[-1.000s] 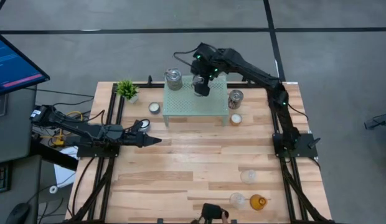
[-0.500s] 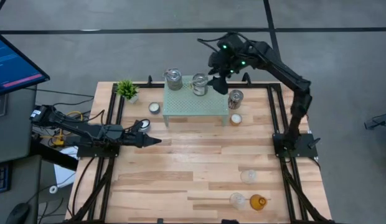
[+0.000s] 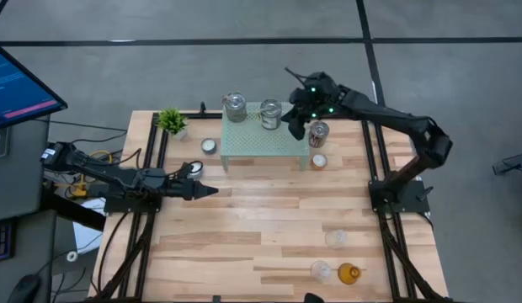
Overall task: Pick & Place candle stick holders
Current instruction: Put the bottom silver scented candle on the shelf aligned with the other silver scented candle
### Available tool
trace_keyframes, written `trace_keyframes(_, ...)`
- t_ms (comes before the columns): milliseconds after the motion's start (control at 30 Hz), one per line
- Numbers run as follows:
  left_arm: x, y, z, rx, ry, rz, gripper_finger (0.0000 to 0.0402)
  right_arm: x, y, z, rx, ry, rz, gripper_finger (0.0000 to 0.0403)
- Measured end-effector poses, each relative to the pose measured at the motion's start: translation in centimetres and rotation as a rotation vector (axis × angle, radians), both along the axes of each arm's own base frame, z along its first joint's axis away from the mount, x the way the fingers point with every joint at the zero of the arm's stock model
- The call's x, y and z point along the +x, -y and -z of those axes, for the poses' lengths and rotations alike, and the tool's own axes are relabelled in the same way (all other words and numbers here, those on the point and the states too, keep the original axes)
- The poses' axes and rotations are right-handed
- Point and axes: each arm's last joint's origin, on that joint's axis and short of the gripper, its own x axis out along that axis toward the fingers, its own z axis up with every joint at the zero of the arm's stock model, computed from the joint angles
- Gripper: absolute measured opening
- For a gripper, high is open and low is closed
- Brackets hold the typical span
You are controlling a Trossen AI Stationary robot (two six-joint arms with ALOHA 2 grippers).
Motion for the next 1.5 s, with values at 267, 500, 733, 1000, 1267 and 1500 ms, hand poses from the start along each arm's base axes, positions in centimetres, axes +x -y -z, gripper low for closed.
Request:
trace_keyframes(267,0.0,0.0,0.0,-0.005,0.002,0.0,0.0275,2.0,0.9,2.7,0.02,-0.026,-0.011,0.0002)
trace_keyframes(500,0.0,0.0,0.0,-0.005,0.003,-0.003,0.0275,2.5,1.3,3.0,-0.001,-0.003,-0.016,0.0001)
trace_keyframes(733,0.0,0.0,0.0,-0.005,0.003,-0.008,0.0275,2.7,1.5,2.7,-0.039,0.026,-0.025,0.0)
trace_keyframes(1000,0.0,0.0,0.0,-0.005,0.003,-0.008,0.0275,2.8,2.1,2.8,-0.072,0.048,-0.026,0.0)
trace_keyframes(1267,0.0,0.0,0.0,-0.017,0.003,-0.009,0.0275,1.6,1.3,2.4,-0.035,-0.036,-0.014,0.0)
trace_keyframes(1500,0.0,0.0,0.0,-0.017,0.003,-0.009,0.0275,0.8,2.2,2.1,-0.154,-0.094,0.106,0.0)
